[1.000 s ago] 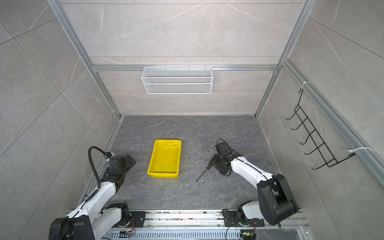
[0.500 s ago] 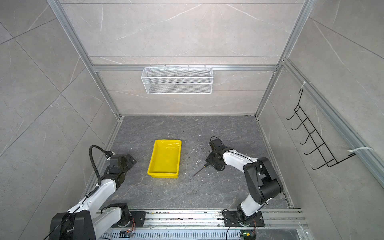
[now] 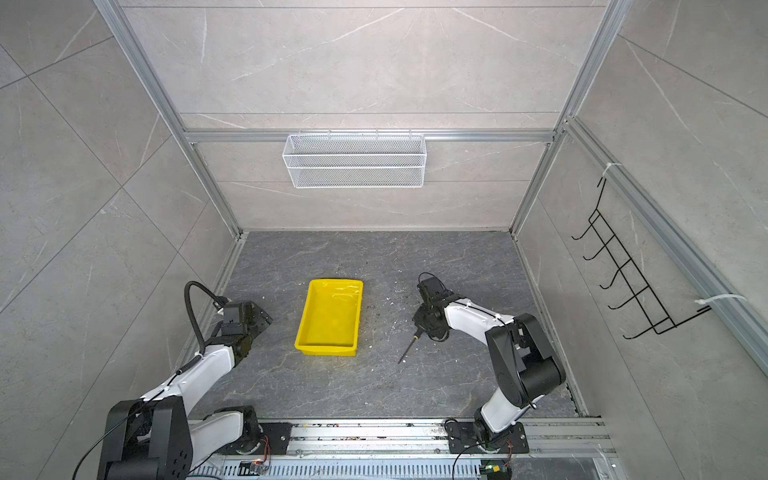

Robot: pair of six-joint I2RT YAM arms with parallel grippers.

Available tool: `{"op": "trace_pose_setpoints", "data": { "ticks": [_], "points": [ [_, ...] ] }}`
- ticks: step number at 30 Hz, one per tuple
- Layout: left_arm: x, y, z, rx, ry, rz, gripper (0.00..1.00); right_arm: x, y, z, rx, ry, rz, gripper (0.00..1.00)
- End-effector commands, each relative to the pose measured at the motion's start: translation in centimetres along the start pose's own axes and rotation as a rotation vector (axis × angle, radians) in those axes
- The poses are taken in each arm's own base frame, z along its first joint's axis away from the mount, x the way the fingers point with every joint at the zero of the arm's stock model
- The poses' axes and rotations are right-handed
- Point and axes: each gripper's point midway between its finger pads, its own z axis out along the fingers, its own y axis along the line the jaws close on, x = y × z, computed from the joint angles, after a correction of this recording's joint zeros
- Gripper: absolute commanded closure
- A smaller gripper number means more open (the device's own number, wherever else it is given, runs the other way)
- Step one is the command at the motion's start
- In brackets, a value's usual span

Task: Put the screwdriver in the bin
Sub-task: 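Lower the right gripper and close it on the screwdriver's black-and-yellow handle, then lift the screwdriver with the right gripper and carry it over the yellow tray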

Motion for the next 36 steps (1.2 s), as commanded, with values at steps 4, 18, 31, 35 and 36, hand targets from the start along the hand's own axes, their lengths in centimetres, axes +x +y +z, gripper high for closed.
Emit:
{"op": "trace_pose_setpoints", "data": {
  "ticks": [4, 18, 31, 35, 36],
  "points": [
    [-1.2, 0.5, -1.2, 0.007, -0.077, -0.055, 0.19, -1.4, -1.6, -4.3, 0.187, -0.122, -0.201, 0.79],
    [-1.2, 1.1, -1.0, -0.067, -0.037, -0.046, 0.19, 0.7, 13.1, -8.0, 0.042, -0.183, -0.351, 0.79],
    [0.1, -0.8, 0.6, -0.028, 0.091, 0.032, 0.19, 4.8, 24.7, -6.5, -0.159, -0.096, -0.474, 0.78],
    [0.2, -1.0, 1.1, -0.041, 0.116, 0.043, 0.18, 6.9, 26.4, -2.5, -0.145, 0.025, -0.436, 0.79],
    [0.3, -1.2, 1.2, -0.032, 0.119, 0.045, 0.18, 7.3, 26.7, -1.8, -0.135, 0.034, -0.432, 0.79]
  ]
}}
